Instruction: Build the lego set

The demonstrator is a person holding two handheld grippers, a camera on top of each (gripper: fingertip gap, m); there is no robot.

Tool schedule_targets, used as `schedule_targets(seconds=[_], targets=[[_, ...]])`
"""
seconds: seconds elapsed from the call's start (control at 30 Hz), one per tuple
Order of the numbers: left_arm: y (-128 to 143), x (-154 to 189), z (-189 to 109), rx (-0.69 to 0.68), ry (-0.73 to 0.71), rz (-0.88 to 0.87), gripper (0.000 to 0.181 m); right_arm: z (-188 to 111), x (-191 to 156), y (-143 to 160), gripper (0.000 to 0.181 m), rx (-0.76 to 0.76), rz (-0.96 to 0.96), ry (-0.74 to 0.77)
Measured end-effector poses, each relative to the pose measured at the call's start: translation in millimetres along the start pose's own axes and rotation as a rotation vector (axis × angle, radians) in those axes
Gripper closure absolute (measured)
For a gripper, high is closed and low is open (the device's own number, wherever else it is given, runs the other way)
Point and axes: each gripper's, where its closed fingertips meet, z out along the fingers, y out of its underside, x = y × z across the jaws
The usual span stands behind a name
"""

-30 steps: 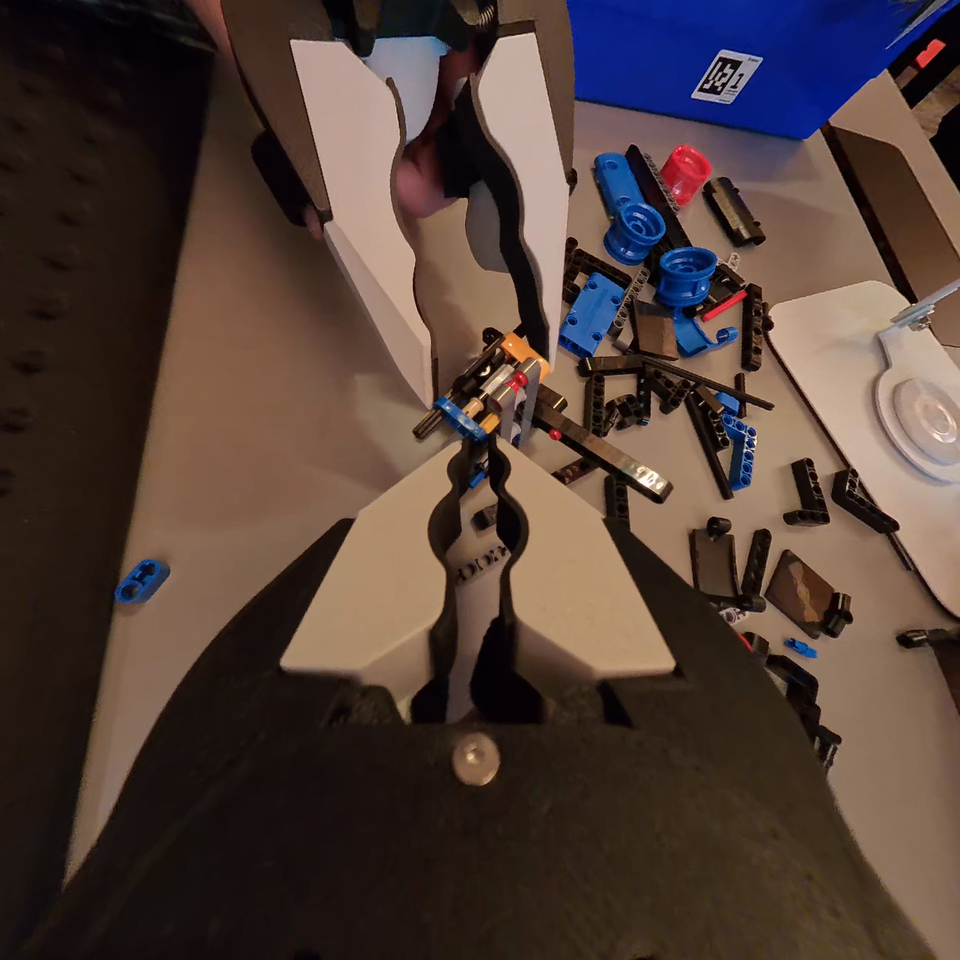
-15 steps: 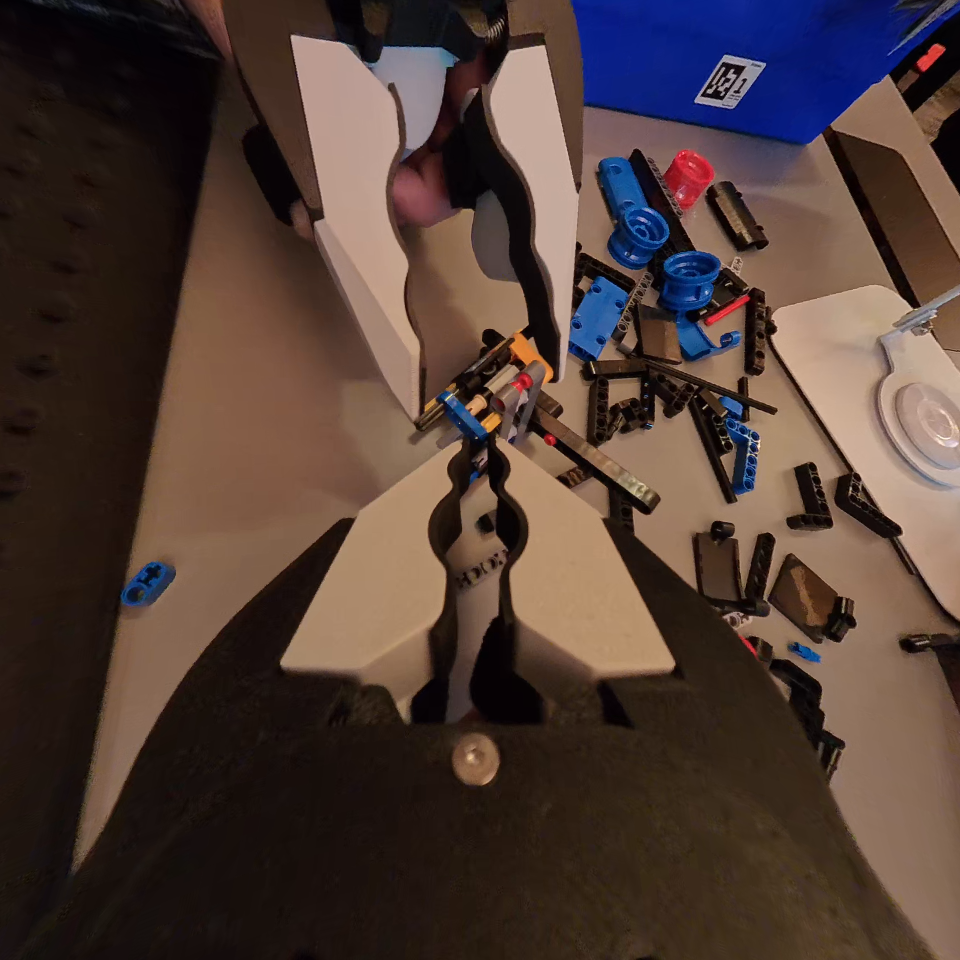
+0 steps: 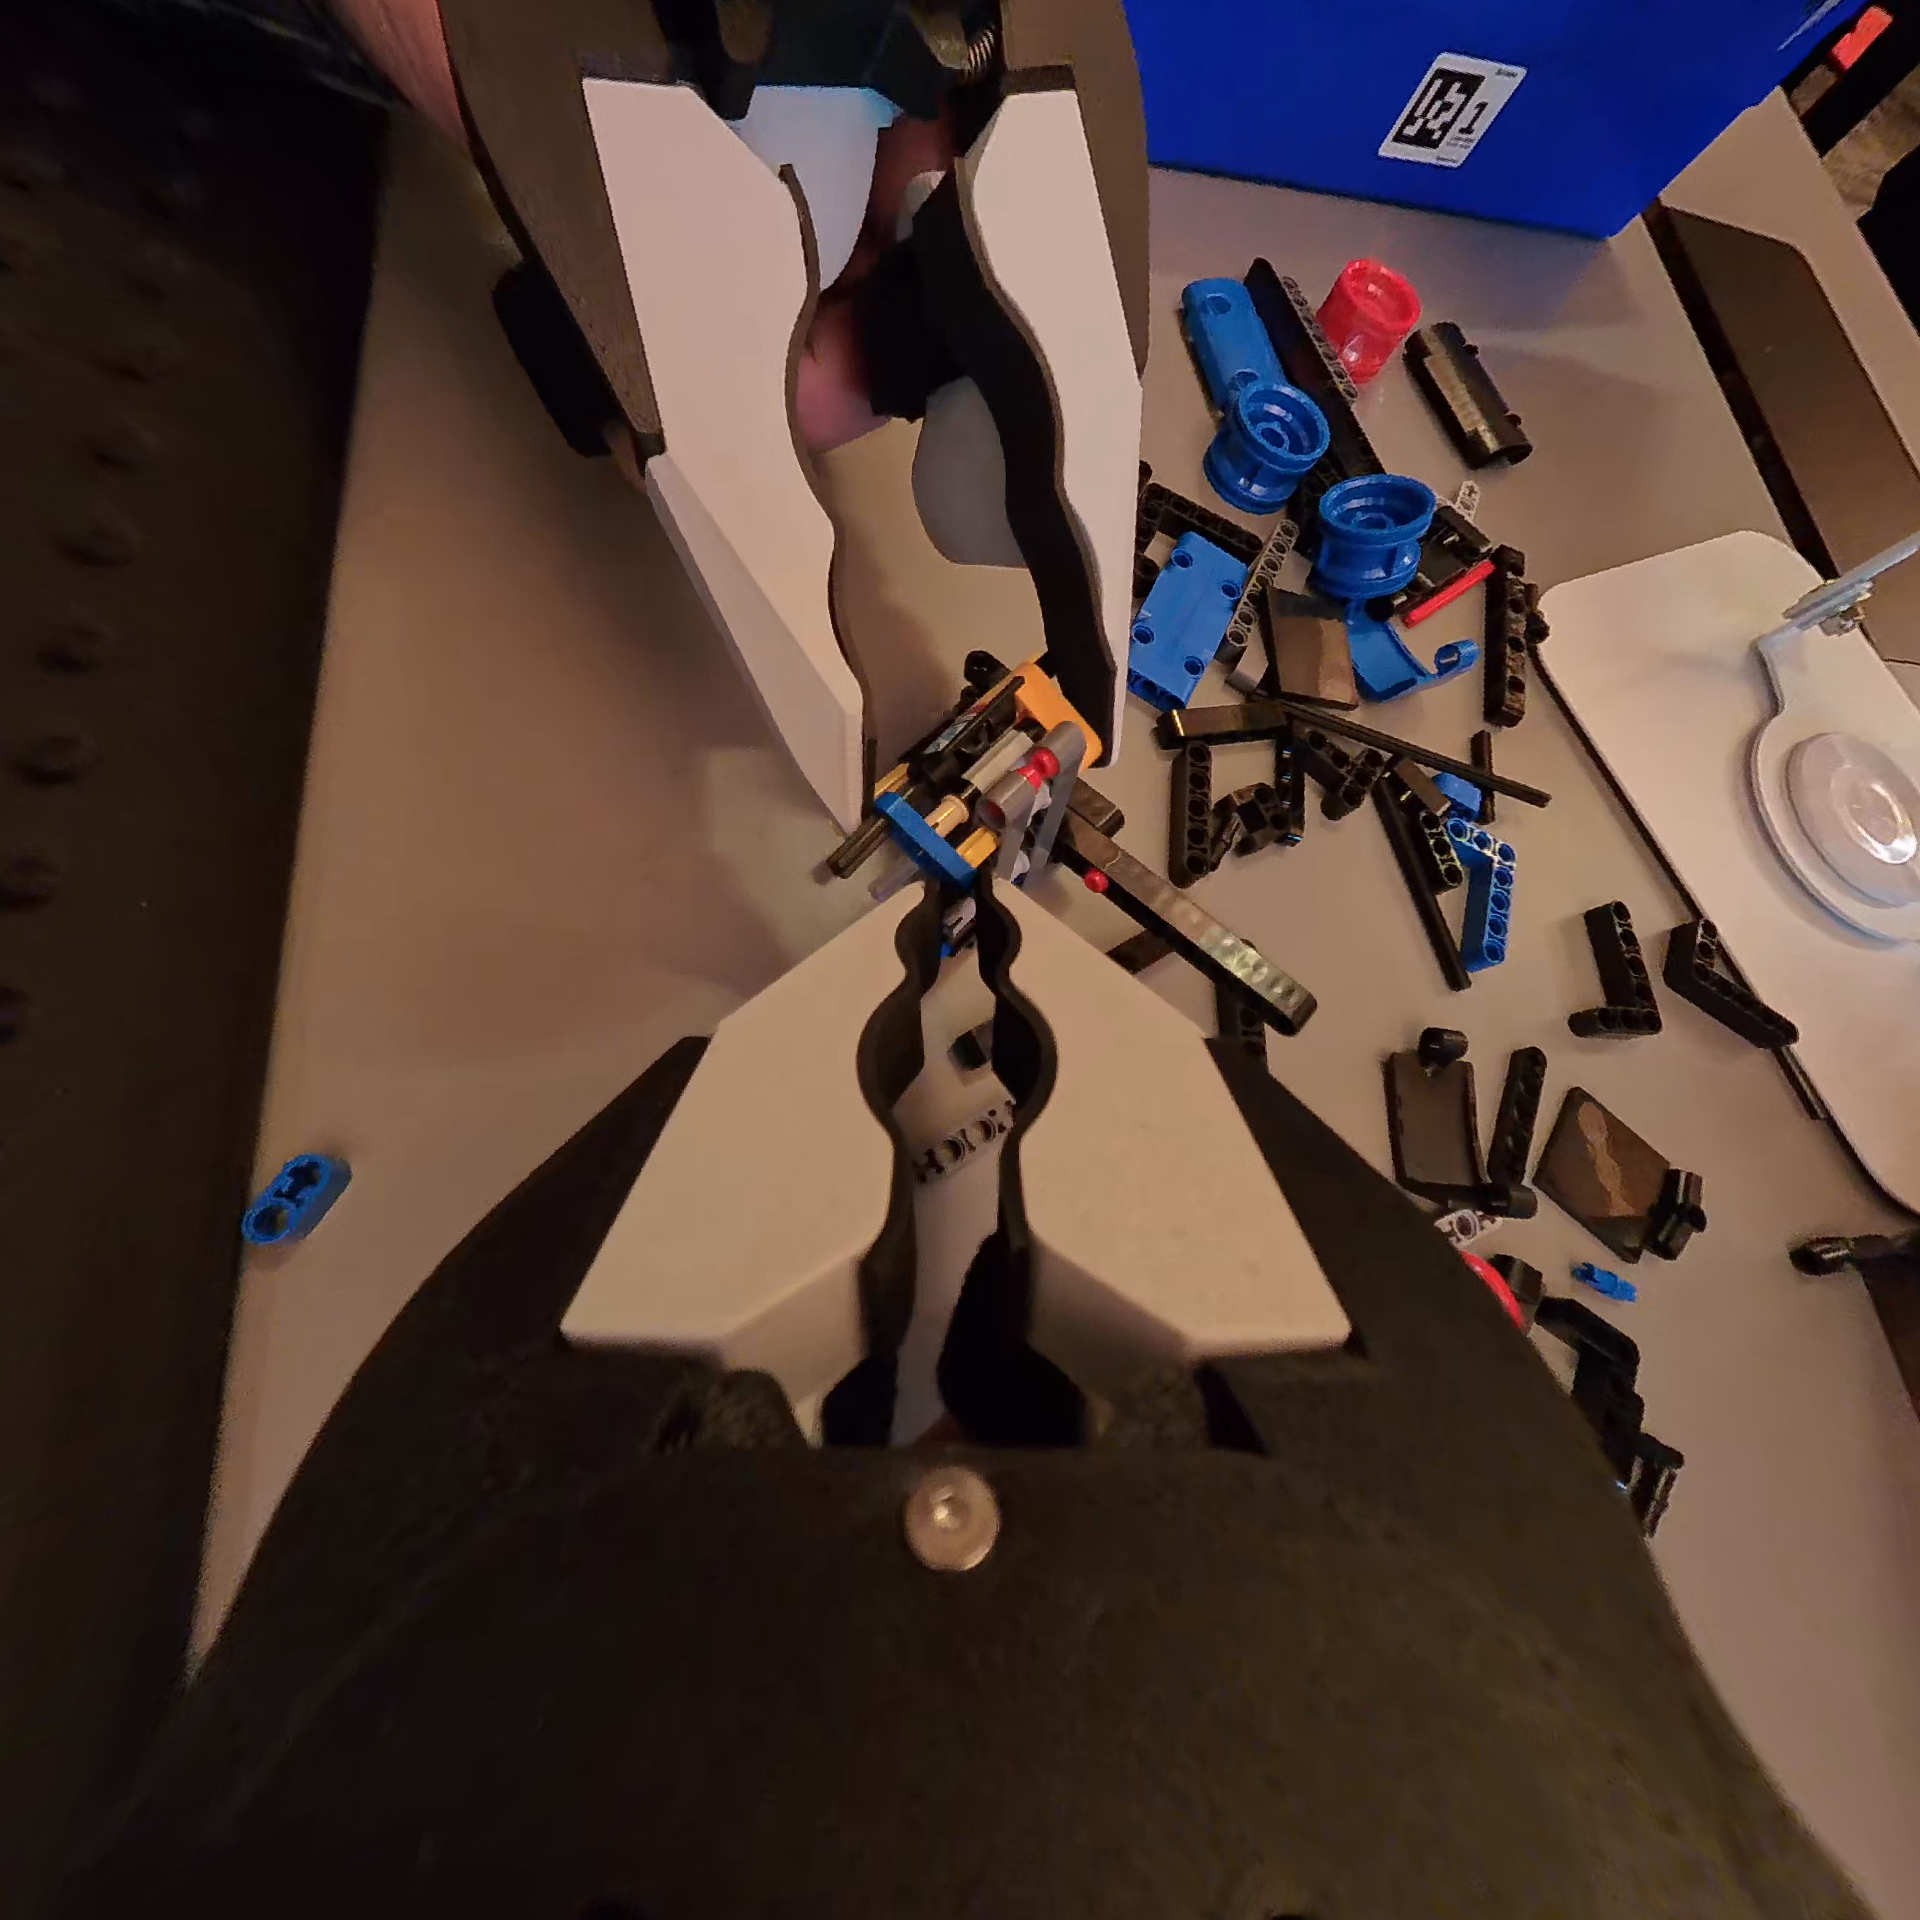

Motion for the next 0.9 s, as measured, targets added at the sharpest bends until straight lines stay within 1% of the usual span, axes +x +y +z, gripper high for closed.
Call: schedule_targets(seconds=[0.2,0.4,0.43,0.5,0.73,0.83,0.9], targets=[[1,-1,0,0.005,0.02,0.028,0.136,0,0,-1,0.178,0.008,0.007,-0.005],[1,-1,0,0.021,0.068,0.037,0.137,-3,-2,-3,0.178,0.05,0.047,-0.043],[1,-4,0,0.024,0.058,0.038,0.146,-3,-3,-3,0.176,0.057,0.057,-0.052],[1,-4,-1,0.026,0.076,0.032,0.146,-4,-3,-4,0.177,0.067,0.074,-0.058],[0,-3,-1,0.025,0.052,0.063,0.145,-4,-3,-3,0.178,0.063,0.105,-0.072],[1,-1,-2,0.024,0.069,0.051,0.144,-8,-4,-4,0.178,0.086,0.127,-0.092],[2,-1,-2,0.022,0.062,0.054,0.148,-12,-3,-8,0.177,0.12,0.155,-0.102]])
